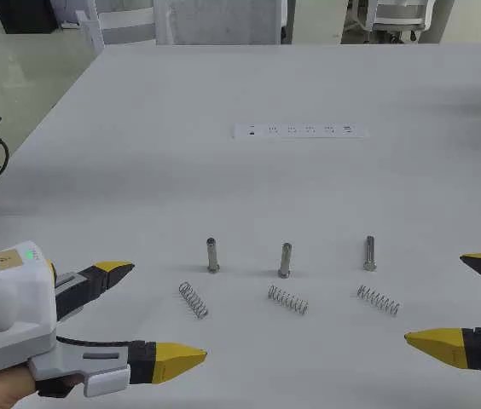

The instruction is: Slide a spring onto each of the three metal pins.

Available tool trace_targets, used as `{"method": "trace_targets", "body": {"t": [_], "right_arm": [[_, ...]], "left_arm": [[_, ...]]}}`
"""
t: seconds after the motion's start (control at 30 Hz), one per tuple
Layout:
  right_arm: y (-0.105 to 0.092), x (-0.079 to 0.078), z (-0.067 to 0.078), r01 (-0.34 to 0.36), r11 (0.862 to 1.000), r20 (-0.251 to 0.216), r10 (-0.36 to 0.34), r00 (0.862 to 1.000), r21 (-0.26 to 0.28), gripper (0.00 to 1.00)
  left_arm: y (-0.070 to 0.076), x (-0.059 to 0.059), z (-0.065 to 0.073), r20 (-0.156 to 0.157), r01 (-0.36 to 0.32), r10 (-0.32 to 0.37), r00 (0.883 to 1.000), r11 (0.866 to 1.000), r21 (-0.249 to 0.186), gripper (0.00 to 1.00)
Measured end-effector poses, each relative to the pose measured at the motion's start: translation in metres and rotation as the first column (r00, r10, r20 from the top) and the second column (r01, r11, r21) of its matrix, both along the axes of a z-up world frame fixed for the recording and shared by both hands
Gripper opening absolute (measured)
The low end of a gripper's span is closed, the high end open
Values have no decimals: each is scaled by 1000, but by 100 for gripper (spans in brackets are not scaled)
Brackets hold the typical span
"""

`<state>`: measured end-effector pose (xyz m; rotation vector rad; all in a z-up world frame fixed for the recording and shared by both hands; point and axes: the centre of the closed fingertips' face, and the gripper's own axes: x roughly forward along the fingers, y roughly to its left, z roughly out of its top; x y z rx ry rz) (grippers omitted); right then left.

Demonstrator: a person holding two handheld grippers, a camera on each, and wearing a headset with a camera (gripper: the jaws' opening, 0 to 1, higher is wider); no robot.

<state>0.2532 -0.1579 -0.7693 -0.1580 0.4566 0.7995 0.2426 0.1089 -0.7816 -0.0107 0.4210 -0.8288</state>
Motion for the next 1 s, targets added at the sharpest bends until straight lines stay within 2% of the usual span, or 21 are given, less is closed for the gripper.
{"method": "trace_targets", "body": {"t": [1.0], "right_arm": [[0, 1, -1, 0, 1000, -6, 0, 1000, -4, 84]], "left_arm": [[1, 0, -1, -5, -6, 6, 1000, 1000, -2, 95]]}}
